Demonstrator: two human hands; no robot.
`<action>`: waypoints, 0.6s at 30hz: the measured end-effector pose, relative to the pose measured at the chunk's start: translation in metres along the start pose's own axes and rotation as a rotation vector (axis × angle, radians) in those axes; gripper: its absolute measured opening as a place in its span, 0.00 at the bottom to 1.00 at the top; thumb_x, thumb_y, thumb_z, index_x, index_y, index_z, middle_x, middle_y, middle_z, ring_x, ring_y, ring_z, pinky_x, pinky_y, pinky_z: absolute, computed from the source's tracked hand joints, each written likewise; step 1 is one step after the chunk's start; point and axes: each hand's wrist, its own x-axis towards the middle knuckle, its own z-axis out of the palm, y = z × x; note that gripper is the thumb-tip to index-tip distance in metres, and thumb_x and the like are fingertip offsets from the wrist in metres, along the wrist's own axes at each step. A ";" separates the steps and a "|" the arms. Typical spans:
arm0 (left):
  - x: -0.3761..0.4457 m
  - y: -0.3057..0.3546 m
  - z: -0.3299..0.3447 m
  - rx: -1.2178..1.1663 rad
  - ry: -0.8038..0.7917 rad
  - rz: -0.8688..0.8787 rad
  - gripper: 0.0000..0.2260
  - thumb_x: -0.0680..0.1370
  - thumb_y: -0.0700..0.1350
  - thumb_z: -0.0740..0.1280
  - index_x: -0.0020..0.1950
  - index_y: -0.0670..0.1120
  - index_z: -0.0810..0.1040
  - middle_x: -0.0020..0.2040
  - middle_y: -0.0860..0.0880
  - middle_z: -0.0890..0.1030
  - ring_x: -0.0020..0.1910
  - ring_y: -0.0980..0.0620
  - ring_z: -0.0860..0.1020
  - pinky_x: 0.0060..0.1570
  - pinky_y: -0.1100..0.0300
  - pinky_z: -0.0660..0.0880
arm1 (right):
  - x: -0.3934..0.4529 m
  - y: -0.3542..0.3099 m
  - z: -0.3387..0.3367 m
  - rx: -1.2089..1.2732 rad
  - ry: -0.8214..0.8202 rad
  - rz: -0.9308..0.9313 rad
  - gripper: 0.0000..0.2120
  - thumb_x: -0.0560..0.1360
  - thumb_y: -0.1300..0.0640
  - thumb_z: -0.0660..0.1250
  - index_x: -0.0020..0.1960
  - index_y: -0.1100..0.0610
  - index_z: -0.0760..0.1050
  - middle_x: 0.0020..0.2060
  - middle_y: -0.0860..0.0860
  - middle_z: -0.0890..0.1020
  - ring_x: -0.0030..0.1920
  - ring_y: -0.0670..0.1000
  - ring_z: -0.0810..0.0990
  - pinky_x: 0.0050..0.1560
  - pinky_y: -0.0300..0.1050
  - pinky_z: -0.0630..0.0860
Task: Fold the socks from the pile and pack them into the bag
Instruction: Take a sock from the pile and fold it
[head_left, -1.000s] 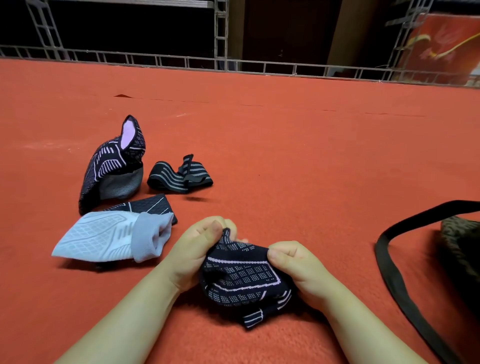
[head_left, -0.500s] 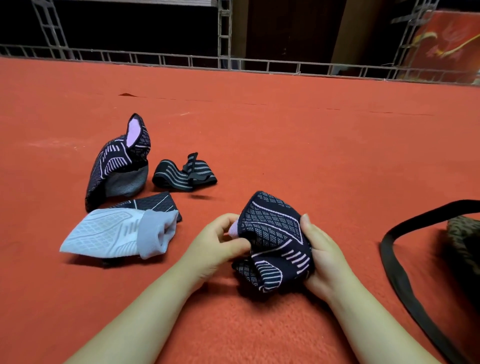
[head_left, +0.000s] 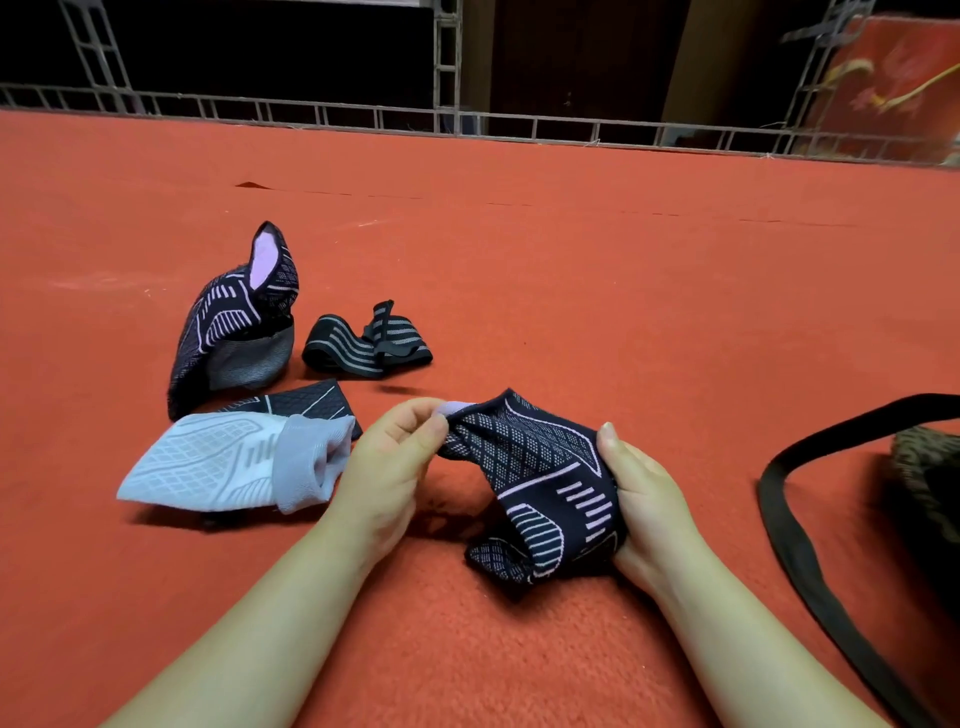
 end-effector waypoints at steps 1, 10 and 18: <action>0.000 0.002 -0.003 -0.115 -0.033 -0.048 0.15 0.60 0.52 0.79 0.42 0.47 0.84 0.41 0.48 0.84 0.40 0.56 0.81 0.43 0.66 0.77 | -0.001 0.000 0.000 -0.018 -0.009 0.000 0.17 0.73 0.49 0.62 0.47 0.63 0.79 0.40 0.60 0.85 0.37 0.54 0.83 0.40 0.47 0.81; -0.002 0.016 0.011 0.021 -0.009 -0.182 0.09 0.74 0.34 0.66 0.46 0.45 0.68 0.26 0.54 0.73 0.23 0.59 0.72 0.21 0.66 0.70 | -0.002 0.002 0.001 -0.018 -0.030 0.027 0.23 0.70 0.46 0.64 0.49 0.66 0.79 0.42 0.63 0.84 0.38 0.57 0.83 0.43 0.50 0.80; 0.001 0.010 -0.002 0.144 0.088 -0.141 0.10 0.72 0.48 0.68 0.32 0.45 0.78 0.29 0.50 0.78 0.29 0.55 0.74 0.37 0.55 0.71 | -0.006 -0.004 -0.004 -0.016 -0.166 0.065 0.26 0.67 0.43 0.67 0.47 0.66 0.80 0.40 0.62 0.84 0.37 0.55 0.84 0.40 0.47 0.81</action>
